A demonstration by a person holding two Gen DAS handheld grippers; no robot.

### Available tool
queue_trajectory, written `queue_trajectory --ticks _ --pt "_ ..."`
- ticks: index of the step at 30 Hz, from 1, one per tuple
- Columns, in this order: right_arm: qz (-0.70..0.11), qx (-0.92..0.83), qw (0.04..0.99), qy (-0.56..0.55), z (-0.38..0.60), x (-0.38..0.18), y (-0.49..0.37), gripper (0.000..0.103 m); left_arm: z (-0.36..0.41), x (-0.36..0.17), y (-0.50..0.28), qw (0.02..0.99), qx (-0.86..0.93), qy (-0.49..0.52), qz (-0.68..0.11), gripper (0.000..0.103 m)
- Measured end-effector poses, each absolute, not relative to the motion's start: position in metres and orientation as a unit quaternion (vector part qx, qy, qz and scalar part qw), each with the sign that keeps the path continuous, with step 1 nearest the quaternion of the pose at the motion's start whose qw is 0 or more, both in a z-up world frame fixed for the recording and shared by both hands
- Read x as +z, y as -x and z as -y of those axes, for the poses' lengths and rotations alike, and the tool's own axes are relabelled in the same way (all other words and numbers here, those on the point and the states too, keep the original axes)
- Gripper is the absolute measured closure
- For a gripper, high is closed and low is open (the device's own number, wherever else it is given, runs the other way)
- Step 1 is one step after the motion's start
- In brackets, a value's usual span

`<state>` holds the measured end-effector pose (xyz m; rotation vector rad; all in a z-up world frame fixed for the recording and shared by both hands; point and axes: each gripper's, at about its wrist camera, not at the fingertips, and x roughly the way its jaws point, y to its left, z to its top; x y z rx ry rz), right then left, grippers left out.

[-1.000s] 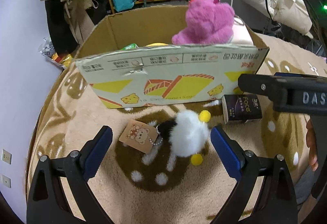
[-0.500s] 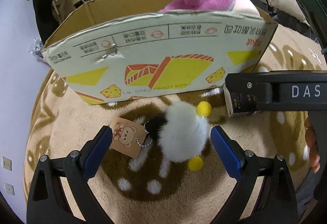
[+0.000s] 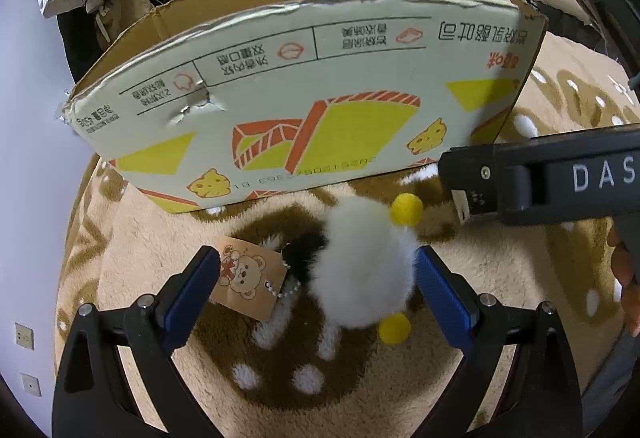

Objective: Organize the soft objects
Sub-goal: 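Grasp the white chick plush with the left tool while the right tool reaches the Face box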

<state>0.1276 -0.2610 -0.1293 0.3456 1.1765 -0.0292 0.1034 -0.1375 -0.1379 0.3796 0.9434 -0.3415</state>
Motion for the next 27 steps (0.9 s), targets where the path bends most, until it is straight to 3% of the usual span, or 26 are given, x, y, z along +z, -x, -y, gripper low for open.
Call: queue_trajectory --ticks 17,25,27 --pt "-0.567 -0.024 0.811 -0.141 0.245 -0.139 -0.123 0.000 0.141 -0.143 -0.099 0.866 -0.139 -0.200 -0.437 0.008" --pt "-0.584 -0.033 0.803 -0.111 0.231 -0.142 -0.118 0.000 0.139 -0.144 -0.101 0.862 -0.148 -0.191 -0.446 0.030" --pt "-0.584 -0.037 0.804 -0.104 0.227 -0.141 -0.115 0.004 0.140 -0.144 -0.099 0.861 -0.154 -0.194 -0.445 0.037"
